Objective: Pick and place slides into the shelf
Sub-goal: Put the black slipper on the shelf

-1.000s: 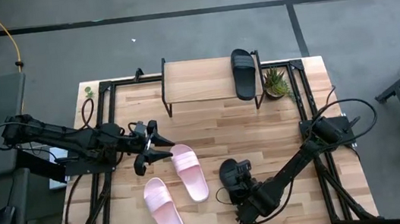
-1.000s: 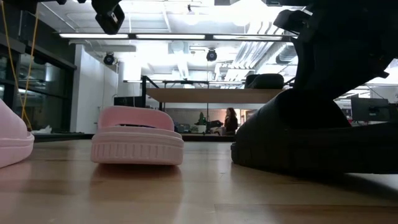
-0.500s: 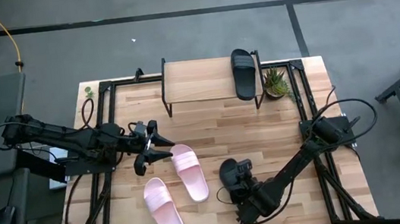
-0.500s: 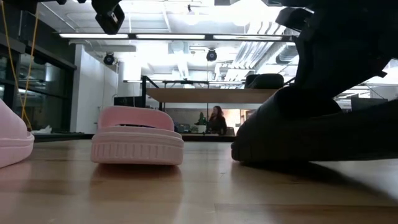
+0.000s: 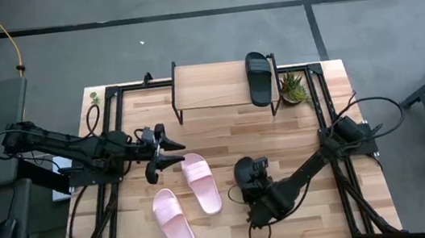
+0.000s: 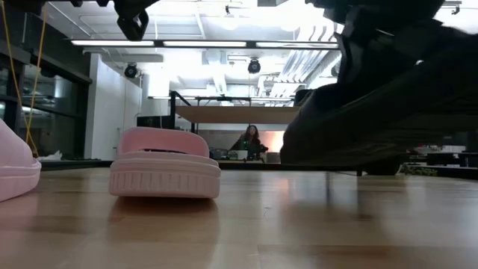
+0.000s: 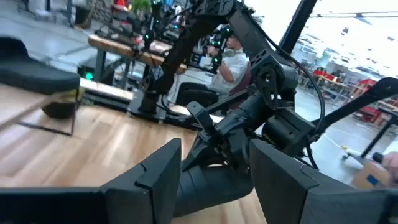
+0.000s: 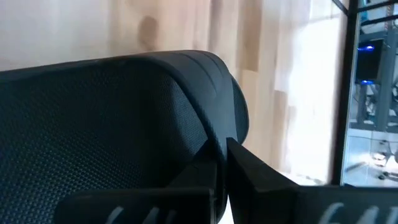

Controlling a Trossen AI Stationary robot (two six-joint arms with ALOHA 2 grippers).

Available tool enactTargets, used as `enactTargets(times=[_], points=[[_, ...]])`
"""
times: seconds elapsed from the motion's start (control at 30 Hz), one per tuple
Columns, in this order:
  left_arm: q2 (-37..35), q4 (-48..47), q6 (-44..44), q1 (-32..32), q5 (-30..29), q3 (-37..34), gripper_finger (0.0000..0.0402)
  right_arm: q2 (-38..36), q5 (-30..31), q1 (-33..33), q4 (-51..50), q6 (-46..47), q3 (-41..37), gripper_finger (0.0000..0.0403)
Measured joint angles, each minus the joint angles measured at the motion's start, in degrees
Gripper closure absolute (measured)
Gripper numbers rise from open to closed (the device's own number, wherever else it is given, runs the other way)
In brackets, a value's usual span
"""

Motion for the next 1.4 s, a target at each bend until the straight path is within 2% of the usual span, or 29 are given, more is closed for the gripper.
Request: enactTargets(times=[0.23,0.73,0.87,1.4], points=[[-1.4,0.5,3.1,0.0,-2.9,0.0,0.0227,-2.2,1.8,-2.7,-0.7,-2.2,0.0,0.0402],[-5.5,-0.8,6.7,0.0,-3.0,0.0,0.0227,-9.7,5.4,-7.2,-0.1,-7.5,0.0,0.0402],[-5.5,-0.8,7.9,0.0,-5.6,0.0,0.0227,-12.2,7.5,-8.5,0.0,-9.5,0.0,0.0402],[-5.5,-0.8,7.9,0.0,-7.0,0.0,0.0227,-19.7,6.5,-16.2,2.3,-18.1,0.0,0.0402]])
